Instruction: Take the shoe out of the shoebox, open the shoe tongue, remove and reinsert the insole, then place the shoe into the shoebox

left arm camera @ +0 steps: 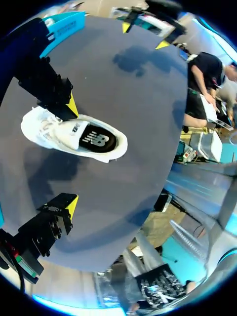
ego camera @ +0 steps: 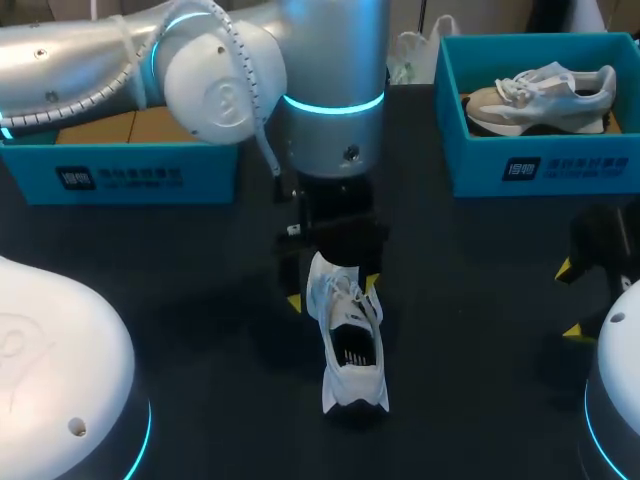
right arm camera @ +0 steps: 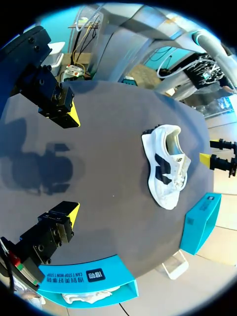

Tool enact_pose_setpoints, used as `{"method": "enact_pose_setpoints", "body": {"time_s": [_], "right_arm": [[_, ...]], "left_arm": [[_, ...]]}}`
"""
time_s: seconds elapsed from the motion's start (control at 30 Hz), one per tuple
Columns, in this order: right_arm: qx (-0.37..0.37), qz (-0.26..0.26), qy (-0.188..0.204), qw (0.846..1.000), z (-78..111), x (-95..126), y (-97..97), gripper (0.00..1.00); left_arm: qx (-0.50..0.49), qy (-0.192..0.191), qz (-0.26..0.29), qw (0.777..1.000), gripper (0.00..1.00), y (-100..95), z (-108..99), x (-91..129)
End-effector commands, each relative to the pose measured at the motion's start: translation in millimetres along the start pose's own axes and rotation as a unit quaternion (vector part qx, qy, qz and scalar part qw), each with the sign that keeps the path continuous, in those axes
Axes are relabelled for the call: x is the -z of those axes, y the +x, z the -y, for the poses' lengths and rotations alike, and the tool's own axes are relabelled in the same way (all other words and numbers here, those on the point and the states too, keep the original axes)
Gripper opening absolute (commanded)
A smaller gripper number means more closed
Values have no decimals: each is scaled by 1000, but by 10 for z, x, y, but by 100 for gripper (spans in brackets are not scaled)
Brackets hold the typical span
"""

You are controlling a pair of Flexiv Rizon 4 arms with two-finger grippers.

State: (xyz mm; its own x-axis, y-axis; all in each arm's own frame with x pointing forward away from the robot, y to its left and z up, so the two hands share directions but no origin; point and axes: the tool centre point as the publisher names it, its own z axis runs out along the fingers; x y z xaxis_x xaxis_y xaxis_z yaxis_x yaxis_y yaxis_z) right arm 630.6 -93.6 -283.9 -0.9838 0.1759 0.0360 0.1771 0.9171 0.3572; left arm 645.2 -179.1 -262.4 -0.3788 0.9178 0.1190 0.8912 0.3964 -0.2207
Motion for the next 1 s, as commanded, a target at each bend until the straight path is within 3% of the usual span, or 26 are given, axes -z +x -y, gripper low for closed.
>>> {"method": "enact_pose_setpoints", "body": {"time_s": [0.03,0.07,0.1,0.4,0.53,0.63,0.93,1.0], "right_arm": [[0,1,1,1000,-2,-3,12,100],[0,1,1,1000,-2,-3,12,100],[0,1,1,1000,-2,-3,12,100],[0,1,1,1000,-2,-3,12,100],[0,1,1,1000,-2,-3,12,100],[0,1,1,1000,-2,-3,12,100],[0,1,1,1000,-2,-3,12,100],[0,1,1,1000,-2,-3,12,100]], "left_arm": [[73,28,4,997,100,-19,243,-53],[115,45,-10,992,100,-12,255,-32],[148,12,-13,989,100,12,288,-12],[148,12,-13,989,100,12,288,-12],[225,-23,-4,974,100,-3,554,-192],[317,-68,15,946,100,29,740,-251],[317,-68,15,946,100,29,740,-251],[346,-67,21,936,100,37,764,-304]]}}
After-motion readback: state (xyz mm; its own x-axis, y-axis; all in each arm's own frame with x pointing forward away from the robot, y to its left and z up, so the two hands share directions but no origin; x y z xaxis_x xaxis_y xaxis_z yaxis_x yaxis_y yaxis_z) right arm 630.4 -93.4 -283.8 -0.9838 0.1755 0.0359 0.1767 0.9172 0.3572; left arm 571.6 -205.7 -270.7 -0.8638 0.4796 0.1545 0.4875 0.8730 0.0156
